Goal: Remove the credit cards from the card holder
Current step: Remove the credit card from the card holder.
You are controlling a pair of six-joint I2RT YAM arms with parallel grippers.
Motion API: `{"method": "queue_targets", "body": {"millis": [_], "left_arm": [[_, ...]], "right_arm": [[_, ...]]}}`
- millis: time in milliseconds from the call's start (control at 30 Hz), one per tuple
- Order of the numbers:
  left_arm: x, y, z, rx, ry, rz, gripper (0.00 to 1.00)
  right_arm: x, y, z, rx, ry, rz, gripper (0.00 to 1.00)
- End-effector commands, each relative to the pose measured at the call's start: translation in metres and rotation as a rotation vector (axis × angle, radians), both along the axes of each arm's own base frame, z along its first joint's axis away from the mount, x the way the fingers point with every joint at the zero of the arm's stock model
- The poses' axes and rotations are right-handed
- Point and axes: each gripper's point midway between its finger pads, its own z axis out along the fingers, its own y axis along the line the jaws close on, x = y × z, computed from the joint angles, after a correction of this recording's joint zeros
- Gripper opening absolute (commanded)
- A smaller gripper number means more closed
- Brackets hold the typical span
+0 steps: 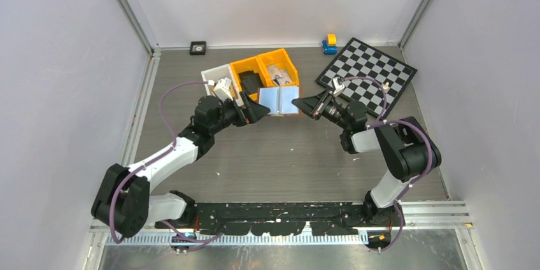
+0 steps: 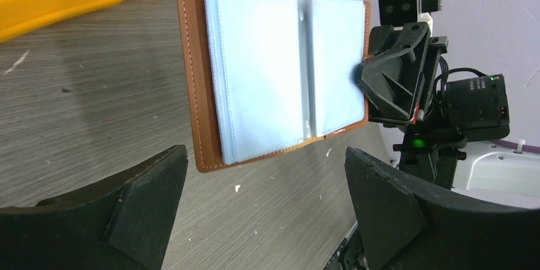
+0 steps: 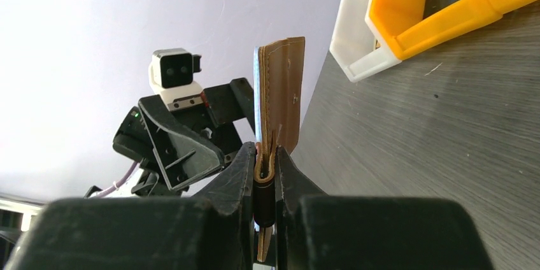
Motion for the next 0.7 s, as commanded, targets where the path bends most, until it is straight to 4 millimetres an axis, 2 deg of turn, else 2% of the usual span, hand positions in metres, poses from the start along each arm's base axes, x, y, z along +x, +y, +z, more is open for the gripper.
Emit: {"method": "queue_targets", "body": {"millis": [0,200,367,433,600,667], "left_arm": [[0.001,-0.015,0.011,-0.076,-0.025,-0.058,0.96],[0.005,-0.022,0.005,-0.077,0.003,-0.101,0.93],[0.0,-0.031,0.02,-0.138,-0.046,-0.174,0.89],[-0.002,-0.033,0.023,-0.143,-0.063,-0.194,0.86],[-0.002,-0.033,0.025,-0.149,-0.075,-0.194,0.66],[-0.003,-0.033,0.025,-0.152,-0.08,-0.194,0.64]], "right_arm": [[-0.009,0.007,0.044,0.039,-0.153,0.043,0.0],[-0.018,0.021,0.049,0.039,-0.17,0.098,0.01],[-0.018,0.03,0.045,0.005,-0.16,0.113,0.0],[-0.018,0.035,0.036,-0.028,-0.146,0.111,0.01],[-0.013,0.043,0.018,-0.085,-0.119,0.096,0.01],[-0.012,0.043,0.014,-0.094,-0.108,0.091,0.01]]}}
